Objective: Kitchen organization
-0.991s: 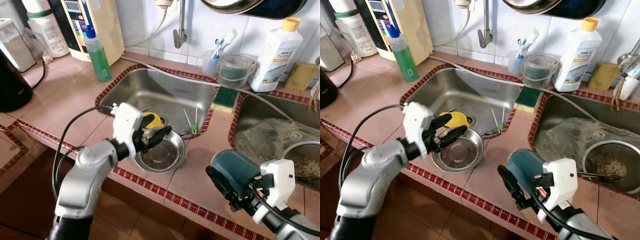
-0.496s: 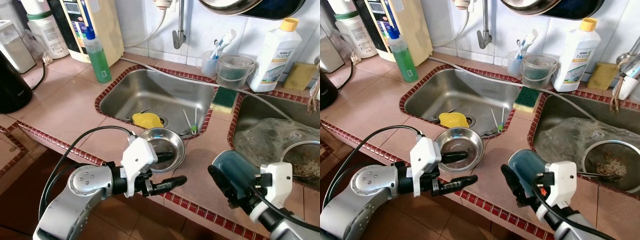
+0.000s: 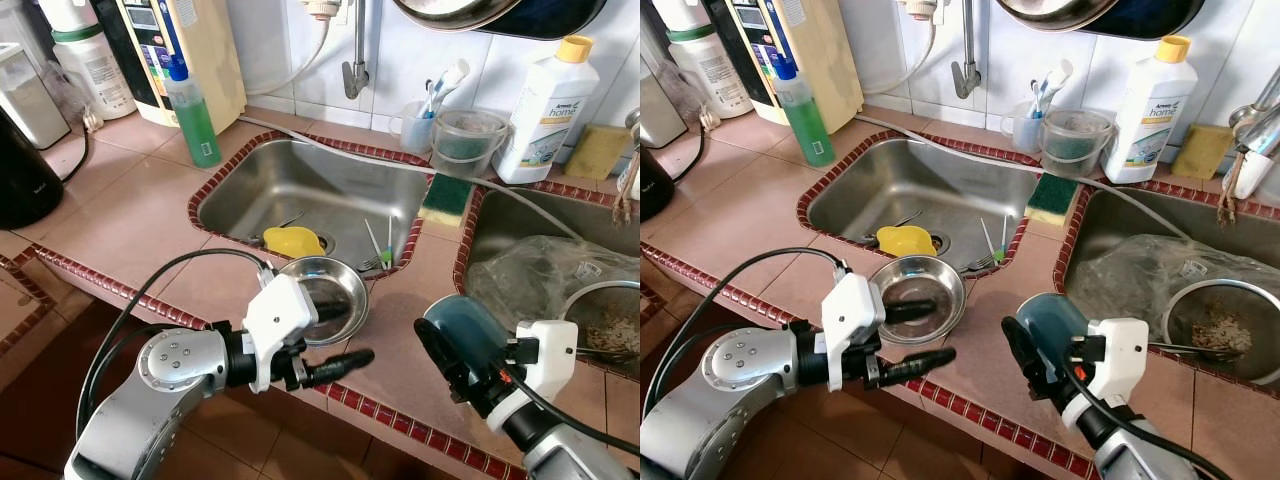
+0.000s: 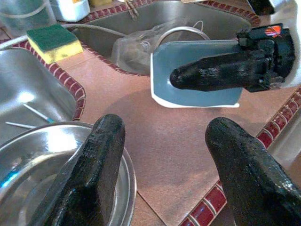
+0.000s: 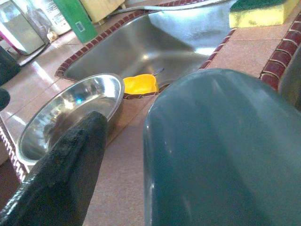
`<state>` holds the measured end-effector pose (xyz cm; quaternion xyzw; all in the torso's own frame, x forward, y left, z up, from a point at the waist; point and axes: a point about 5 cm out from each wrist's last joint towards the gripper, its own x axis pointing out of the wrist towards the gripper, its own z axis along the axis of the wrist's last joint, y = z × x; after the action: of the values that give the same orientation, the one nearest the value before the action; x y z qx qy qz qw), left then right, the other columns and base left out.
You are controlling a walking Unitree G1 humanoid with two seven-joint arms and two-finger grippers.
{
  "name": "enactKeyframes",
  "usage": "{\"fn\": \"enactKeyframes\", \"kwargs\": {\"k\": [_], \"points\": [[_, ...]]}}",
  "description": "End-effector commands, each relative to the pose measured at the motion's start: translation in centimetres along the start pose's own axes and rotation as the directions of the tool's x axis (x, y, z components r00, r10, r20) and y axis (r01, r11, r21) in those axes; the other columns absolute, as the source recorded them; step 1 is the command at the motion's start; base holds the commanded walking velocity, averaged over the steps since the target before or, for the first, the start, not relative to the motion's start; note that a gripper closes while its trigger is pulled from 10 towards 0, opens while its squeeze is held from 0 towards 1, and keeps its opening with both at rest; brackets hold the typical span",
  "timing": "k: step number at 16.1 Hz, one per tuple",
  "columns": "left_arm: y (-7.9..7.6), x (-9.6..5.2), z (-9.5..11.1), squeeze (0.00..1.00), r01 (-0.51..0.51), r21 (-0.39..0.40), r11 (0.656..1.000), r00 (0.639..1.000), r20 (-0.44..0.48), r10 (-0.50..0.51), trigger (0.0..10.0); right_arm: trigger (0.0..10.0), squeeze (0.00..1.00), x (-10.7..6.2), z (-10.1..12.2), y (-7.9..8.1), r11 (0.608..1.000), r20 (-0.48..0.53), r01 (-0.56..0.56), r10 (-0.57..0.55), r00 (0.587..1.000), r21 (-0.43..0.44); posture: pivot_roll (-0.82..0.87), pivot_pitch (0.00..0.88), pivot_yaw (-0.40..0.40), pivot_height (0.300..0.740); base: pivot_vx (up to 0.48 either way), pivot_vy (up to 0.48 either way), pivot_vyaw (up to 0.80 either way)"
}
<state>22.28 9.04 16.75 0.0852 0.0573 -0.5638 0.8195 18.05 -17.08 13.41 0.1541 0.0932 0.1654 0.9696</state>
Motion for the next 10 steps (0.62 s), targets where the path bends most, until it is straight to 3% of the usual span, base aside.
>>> {"fn": "enactKeyframes", "kwargs": {"k": [1,6,10], "points": [[0.0,-0.1,0.2,0.00,-0.010,0.014,1.000,1.000,-0.004,0.010,10.0,0.0,0.00,-0.3,-0.9,-0.2,1.000,-0.035,0.028,-0.028,0.999,0.013,-0.21,0.063,0.076,0.740,0.000,0.000,0.00],[0.0,0.0,0.2,0.00,-0.040,0.010,0.999,0.999,0.005,0.040,10.0,0.0,0.00,-1.4,-3.1,-0.4,0.990,-0.078,0.132,-0.127,0.989,0.057,-0.21,0.065,0.069,0.740,0.000,0.000,0.00],[0.0,0.3,0.2,0.00,-0.045,0.003,0.999,0.999,0.015,0.045,10.0,0.0,0.00,-0.2,-1.7,-0.7,0.987,-0.001,0.157,-0.157,0.988,0.045,-0.22,0.058,0.070,0.740,0.000,0.000,0.00]]}}
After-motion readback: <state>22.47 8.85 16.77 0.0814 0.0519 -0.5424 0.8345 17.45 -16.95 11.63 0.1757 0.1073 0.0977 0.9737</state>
